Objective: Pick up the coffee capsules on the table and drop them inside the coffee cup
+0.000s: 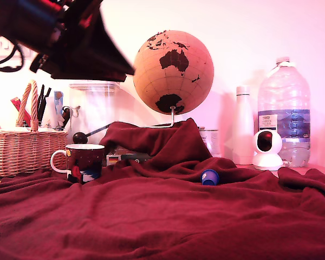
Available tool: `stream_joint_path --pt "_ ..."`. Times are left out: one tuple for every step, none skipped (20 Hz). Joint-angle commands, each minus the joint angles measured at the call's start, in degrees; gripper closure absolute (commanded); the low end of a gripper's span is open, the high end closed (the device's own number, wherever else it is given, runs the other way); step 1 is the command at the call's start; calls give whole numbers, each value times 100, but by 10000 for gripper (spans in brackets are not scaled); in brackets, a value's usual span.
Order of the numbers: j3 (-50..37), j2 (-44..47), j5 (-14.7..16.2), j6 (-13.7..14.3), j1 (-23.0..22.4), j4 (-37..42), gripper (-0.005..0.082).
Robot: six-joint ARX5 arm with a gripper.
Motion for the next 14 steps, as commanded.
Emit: stream_joint_path --pt "-105 306 9 -22 -83 199 164" --pt "-105 455 -11 -17 -136 339 164" --pt "-105 616 -13 -17 -192 514 164" --pt "-105 769 -15 -17 -254 688 164" --pt "-105 925 -63 -17 -315 907 163" --pt "-103 1060 -175 -20 -365 1091 163" --pt "-103 1185 -295 -20 -411 1239 163" --pt "-103 1296 -404 -22 -450 1353 163" --pt "-103 1403 -479 -20 -481 1484 163" --pt "-103 1504 -540 -20 -509 1591 163" --pt "-103 1598 -581 -20 -529 1685 163" --pt "-103 1676 -638 -24 -546 1773 163" --pt "-101 1742 -671 -28 -562 1858 163" --pt "-103 1805 -723 -35 -579 1963 163"
